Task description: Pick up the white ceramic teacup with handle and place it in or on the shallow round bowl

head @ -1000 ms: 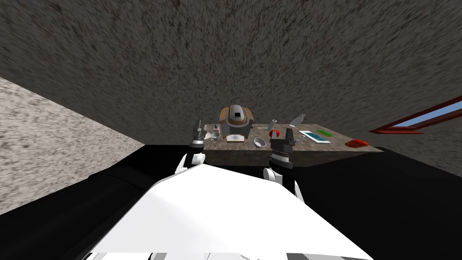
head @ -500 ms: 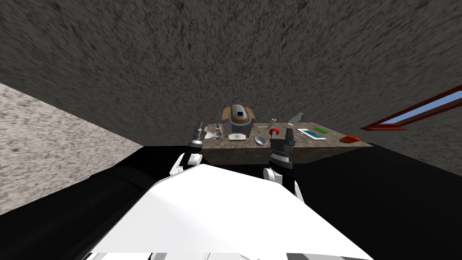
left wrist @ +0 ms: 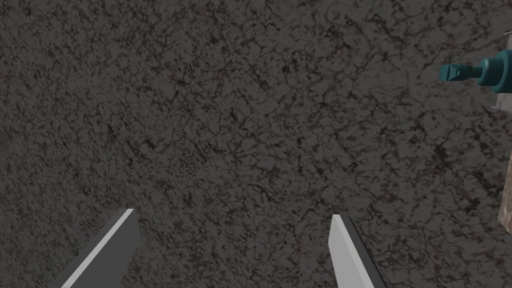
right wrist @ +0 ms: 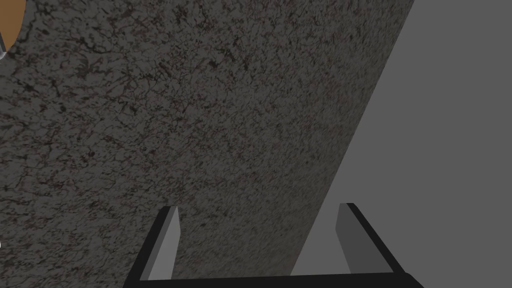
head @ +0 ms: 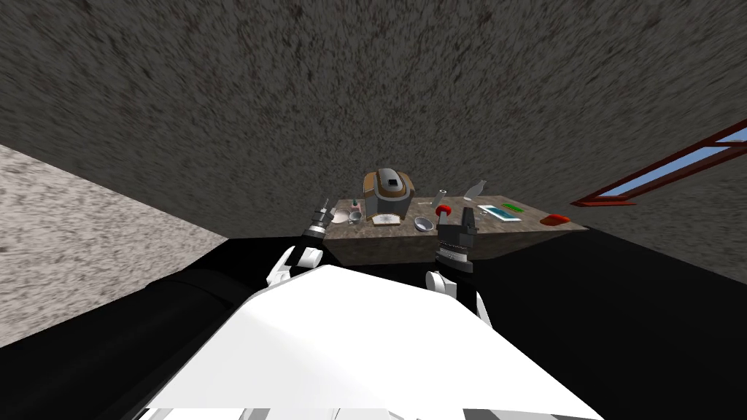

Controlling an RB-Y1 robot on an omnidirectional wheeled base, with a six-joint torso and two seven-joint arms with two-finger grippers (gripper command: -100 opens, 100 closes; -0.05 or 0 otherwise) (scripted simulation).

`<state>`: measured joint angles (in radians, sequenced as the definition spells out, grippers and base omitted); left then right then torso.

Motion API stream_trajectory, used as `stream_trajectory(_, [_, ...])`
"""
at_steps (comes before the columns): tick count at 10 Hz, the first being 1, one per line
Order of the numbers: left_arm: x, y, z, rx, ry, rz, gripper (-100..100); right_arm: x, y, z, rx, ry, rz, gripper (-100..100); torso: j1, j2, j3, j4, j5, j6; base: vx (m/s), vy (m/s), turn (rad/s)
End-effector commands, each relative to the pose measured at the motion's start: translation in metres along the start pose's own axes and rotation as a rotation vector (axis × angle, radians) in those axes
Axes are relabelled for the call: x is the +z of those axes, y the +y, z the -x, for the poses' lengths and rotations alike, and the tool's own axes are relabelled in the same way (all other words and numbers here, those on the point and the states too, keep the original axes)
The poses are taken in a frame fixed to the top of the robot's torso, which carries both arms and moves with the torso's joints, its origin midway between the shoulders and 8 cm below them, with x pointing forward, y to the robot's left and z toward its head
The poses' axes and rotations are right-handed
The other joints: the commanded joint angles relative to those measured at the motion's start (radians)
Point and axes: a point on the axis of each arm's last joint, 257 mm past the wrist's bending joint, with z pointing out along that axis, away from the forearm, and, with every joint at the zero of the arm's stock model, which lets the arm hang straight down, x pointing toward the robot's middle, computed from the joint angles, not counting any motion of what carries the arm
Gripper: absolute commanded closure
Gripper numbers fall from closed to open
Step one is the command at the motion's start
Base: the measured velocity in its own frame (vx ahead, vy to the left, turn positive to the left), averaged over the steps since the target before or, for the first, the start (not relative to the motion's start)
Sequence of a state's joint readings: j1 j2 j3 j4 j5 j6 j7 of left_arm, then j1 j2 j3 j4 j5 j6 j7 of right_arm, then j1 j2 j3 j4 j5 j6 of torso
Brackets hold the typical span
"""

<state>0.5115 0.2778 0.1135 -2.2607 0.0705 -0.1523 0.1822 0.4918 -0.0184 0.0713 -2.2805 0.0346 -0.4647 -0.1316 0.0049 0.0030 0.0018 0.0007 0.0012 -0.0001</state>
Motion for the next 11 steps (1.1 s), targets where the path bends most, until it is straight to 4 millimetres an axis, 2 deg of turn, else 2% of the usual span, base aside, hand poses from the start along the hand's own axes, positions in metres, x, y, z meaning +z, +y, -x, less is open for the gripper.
stream_trajectory(1, [0.0,0.006,0.001,-0.005,0.001,0.026,-100,0.0,0.0,0.0,0.0,0.0,0.0,0,0.0,0.0,0.0,0.0,0.0,0.0,-0.031,0.048,-0.024])
stream_trajectory(11, [-0.011,0.068,0.025,-0.022,0.012,0.313,-100,0.0,0.0,0.0,0.0,0.0,0.0,0,-0.001,0.0,0.0,0.0,0.0,0.0,-0.05,0.061,-0.067])
